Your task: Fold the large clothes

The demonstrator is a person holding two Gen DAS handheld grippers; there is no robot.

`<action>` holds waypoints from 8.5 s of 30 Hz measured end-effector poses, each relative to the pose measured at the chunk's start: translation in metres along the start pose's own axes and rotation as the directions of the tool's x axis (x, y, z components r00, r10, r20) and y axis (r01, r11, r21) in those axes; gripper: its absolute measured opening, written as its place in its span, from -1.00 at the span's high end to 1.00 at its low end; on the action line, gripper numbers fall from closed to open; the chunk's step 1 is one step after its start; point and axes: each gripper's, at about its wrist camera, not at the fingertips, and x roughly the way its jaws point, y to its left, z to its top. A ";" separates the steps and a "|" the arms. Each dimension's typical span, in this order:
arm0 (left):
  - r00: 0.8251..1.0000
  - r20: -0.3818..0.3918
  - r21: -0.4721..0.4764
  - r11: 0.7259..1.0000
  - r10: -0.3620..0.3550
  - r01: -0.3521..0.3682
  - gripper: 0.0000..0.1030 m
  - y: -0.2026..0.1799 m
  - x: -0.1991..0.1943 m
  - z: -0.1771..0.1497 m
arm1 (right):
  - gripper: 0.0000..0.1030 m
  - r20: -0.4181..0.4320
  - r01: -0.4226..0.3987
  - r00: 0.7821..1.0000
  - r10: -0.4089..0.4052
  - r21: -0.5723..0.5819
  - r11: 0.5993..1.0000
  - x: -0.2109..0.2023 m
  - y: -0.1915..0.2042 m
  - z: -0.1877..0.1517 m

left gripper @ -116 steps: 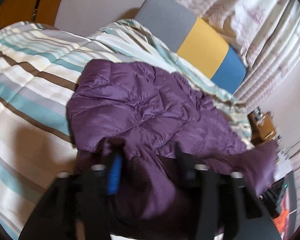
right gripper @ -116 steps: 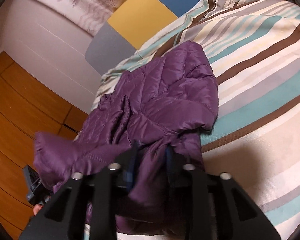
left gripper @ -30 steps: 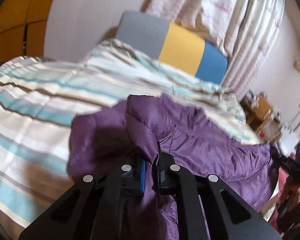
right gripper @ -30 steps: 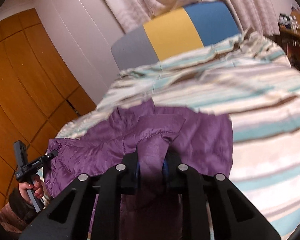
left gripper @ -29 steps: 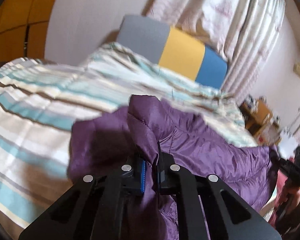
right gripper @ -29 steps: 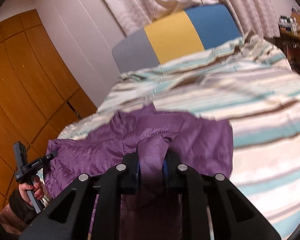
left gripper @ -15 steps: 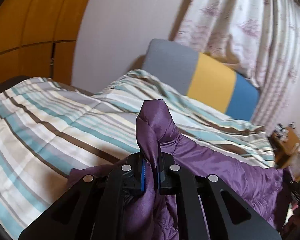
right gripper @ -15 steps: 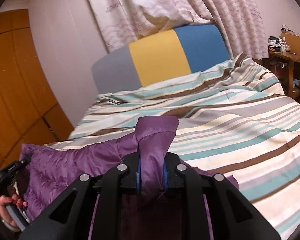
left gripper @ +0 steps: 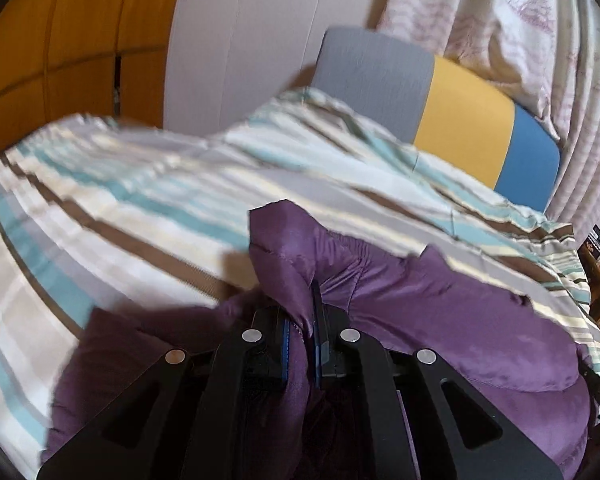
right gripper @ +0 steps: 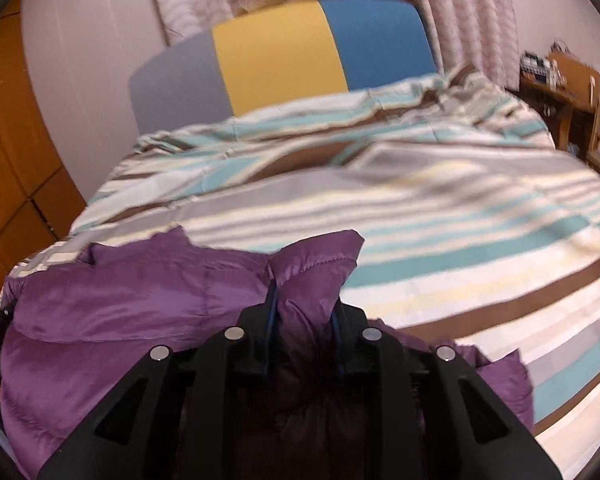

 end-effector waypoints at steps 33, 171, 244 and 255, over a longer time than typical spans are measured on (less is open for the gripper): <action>0.999 0.022 0.127 0.991 -0.043 0.039 -0.48 -0.043 -0.071 -0.019 | -0.03 -0.071 0.207 0.974 -0.216 -0.119 0.971 0.026 0.018 -0.006; 0.967 -0.005 -0.532 0.819 -0.255 0.213 0.38 0.068 -0.103 -0.118 | 0.66 -0.087 -0.171 0.985 0.149 -0.383 0.908 -0.110 0.142 -0.164; 0.935 0.030 0.773 0.601 -0.354 0.203 0.66 -0.263 -0.159 -0.190 | -0.52 0.024 0.432 0.898 -0.439 0.135 0.892 -0.193 -0.096 -0.134; 0.940 -0.027 0.796 0.562 -0.339 0.225 0.59 -0.278 -0.140 -0.206 | -0.52 0.014 0.417 0.906 -0.424 0.149 0.896 -0.190 -0.095 -0.136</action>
